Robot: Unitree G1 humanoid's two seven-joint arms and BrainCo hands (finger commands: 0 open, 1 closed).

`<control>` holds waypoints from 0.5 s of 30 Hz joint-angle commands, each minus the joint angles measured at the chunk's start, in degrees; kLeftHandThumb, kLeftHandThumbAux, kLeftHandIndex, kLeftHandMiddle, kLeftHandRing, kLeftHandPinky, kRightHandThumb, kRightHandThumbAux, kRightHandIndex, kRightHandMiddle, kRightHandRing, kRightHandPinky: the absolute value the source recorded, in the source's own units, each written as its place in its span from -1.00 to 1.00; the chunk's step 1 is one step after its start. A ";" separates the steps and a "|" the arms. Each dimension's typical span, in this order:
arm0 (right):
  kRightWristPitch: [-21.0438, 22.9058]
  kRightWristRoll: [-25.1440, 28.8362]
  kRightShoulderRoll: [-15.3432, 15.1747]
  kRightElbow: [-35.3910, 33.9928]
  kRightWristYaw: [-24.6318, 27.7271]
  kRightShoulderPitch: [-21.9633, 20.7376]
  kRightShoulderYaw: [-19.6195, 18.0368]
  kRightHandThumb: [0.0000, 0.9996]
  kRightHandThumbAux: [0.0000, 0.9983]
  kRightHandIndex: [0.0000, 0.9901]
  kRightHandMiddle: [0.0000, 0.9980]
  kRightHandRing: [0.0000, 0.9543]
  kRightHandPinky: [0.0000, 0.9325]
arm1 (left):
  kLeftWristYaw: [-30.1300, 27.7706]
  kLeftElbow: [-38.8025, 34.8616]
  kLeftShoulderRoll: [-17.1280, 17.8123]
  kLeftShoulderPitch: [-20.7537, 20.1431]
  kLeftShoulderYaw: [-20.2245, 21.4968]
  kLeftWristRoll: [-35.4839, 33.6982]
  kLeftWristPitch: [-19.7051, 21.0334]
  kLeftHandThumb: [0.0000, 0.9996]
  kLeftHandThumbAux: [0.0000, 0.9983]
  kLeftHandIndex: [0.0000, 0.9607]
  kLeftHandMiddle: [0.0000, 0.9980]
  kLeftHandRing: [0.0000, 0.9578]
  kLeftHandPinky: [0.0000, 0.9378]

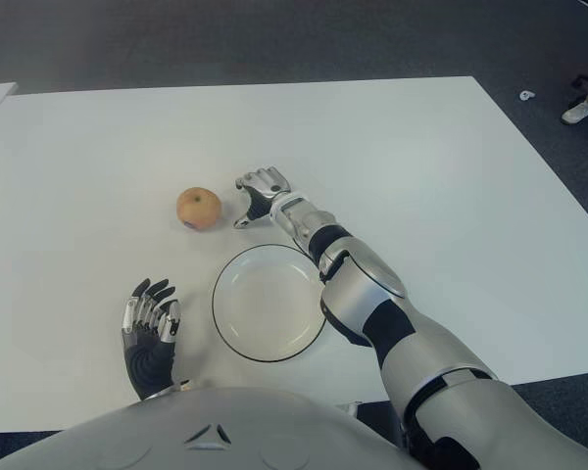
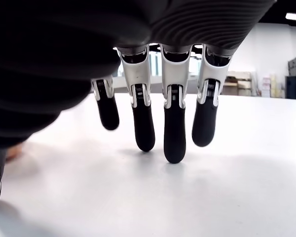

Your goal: Put the apples into the plate.

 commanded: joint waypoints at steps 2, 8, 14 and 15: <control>0.16 -2.97 1.09 1.96 2.45 2.49 2.84 -0.54 -0.47 -0.99 -0.99 -1.00 -0.99 | 0.16 4.79 -8.45 -1.22 -4.69 4.79 2.87 -0.17 0.26 -0.58 -0.41 -0.32 -0.24; -0.62 -3.01 1.43 1.96 2.75 1.74 2.99 -0.58 -0.58 -1.00 -1.00 -1.00 -1.00 | 0.15 4.98 -8.37 -1.59 -4.45 5.01 2.85 -0.18 0.25 -0.58 -0.41 -0.32 -0.25; -1.24 -2.97 1.59 2.00 3.52 0.86 2.94 -0.58 -0.63 -1.00 -1.00 -1.00 -1.00 | 0.28 5.33 -8.33 -1.82 -4.17 5.28 2.71 -0.18 0.24 -0.58 -0.41 -0.33 -0.26; -1.37 -2.88 1.59 1.98 3.98 0.35 2.84 -0.57 -0.64 -1.00 -1.00 -1.00 -1.00 | 0.27 5.39 -8.36 -1.79 -4.17 5.25 2.60 -0.18 0.24 -0.58 -0.41 -0.33 -0.26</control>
